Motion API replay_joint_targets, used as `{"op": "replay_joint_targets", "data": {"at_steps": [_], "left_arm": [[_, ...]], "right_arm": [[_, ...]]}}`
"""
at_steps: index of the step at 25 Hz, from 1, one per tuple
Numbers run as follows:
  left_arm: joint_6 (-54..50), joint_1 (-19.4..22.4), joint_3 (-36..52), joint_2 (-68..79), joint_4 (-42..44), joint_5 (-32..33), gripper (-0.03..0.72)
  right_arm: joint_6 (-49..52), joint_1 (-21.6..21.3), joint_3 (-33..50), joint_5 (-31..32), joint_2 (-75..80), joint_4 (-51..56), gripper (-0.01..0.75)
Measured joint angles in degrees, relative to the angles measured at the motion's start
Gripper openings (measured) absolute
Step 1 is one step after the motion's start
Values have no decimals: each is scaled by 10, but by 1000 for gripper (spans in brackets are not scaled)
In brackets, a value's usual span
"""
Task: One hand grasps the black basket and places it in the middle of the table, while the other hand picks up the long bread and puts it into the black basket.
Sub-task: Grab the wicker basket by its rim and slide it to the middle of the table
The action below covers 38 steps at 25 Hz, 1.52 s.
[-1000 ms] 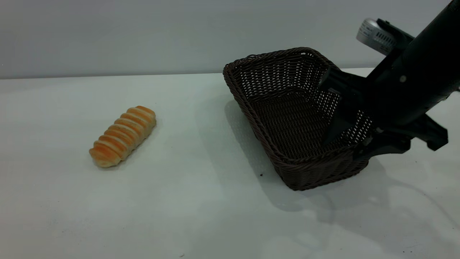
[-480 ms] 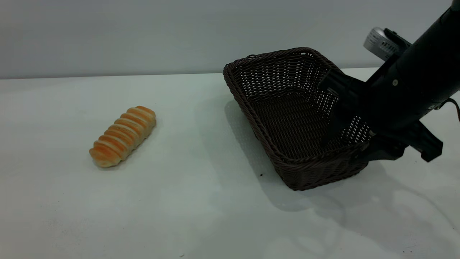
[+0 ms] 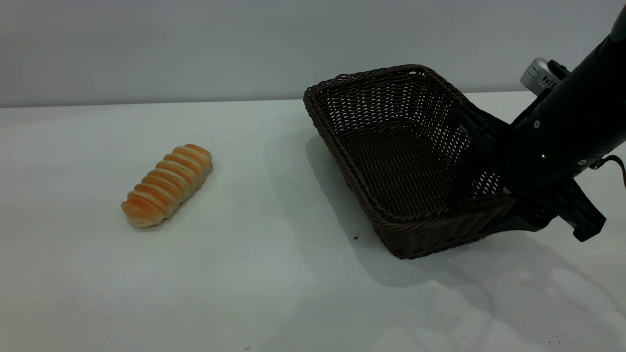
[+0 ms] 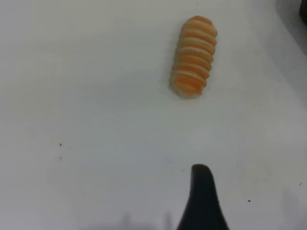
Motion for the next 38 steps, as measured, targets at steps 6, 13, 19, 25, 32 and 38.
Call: {"op": "replay_joint_targets", "data": {"at_steps": [6, 13, 19, 25, 32, 38], "left_arm": [[0, 0, 0, 0, 0, 0, 585], [0, 0, 0, 0, 0, 0, 585], [0, 0, 0, 0, 0, 0, 585], [3, 0, 0, 0, 0, 0, 585], [3, 0, 11, 0, 0, 7, 585], [4, 0, 11, 0, 0, 13, 585]], "right_arm": [[1, 0, 0, -16, 0, 37, 442], [1, 0, 0, -60, 37, 98, 442], [-13, 0, -25, -102, 97, 135, 363], [-104, -1, -39, -105, 81, 137, 90], [-334, 0, -45, -69, 24, 126, 90], [-497, 0, -105, 87, 44, 89, 90]]}}
